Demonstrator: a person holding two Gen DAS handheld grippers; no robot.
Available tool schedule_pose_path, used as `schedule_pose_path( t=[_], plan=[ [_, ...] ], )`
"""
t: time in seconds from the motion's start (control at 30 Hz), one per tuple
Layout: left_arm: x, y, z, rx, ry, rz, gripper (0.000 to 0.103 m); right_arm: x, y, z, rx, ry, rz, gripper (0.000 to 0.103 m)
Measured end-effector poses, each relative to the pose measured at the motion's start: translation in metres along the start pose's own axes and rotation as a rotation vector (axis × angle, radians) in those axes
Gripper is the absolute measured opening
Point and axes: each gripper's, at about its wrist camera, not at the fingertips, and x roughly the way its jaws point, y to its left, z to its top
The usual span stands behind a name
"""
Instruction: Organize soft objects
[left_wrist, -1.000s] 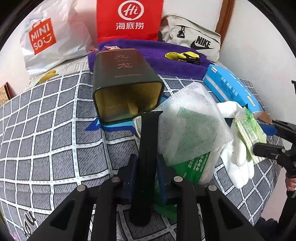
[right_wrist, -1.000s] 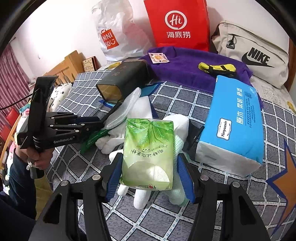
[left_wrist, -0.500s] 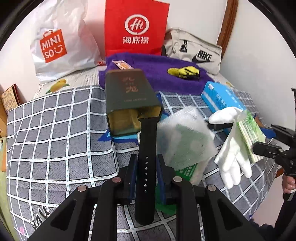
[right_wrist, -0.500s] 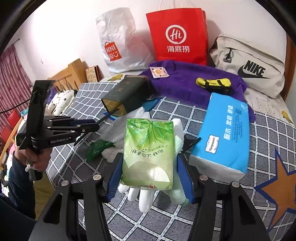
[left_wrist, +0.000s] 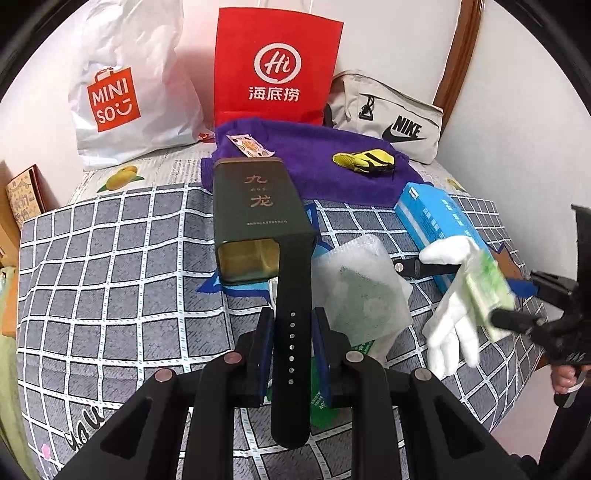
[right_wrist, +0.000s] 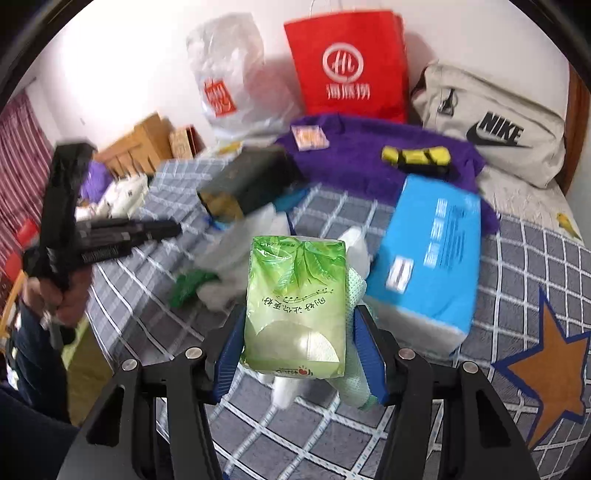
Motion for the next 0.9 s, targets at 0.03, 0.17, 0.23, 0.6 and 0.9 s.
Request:
schedule_pose_path(
  t=[0.03, 0.17, 0.23, 0.6, 0.9],
  plan=[
    [0.001, 0.0, -0.001, 0.001, 0.002, -0.002, 0.02, 0.006, 0.0, -0.004, -0.006, 0.02, -0.008, 0.057],
    [0.009, -0.001, -0.003, -0.007, 0.019, -0.008, 0.02, 0.026, -0.003, -0.018, 0.001, 0.079, -0.013, 0.058],
    [0.012, -0.001, -0.004, -0.007, 0.027, -0.009, 0.02, 0.026, -0.005, -0.02, -0.001, 0.073, -0.018, 0.058],
    [0.019, -0.001, -0.005, -0.01, 0.039, -0.035, 0.02, 0.002, 0.003, -0.025, -0.045, 0.052, -0.019, 0.064],
    [0.033, 0.007, -0.014, -0.043, 0.086, -0.056, 0.02, 0.032, 0.001, -0.018, -0.052, 0.095, -0.059, 0.064]
  ],
)
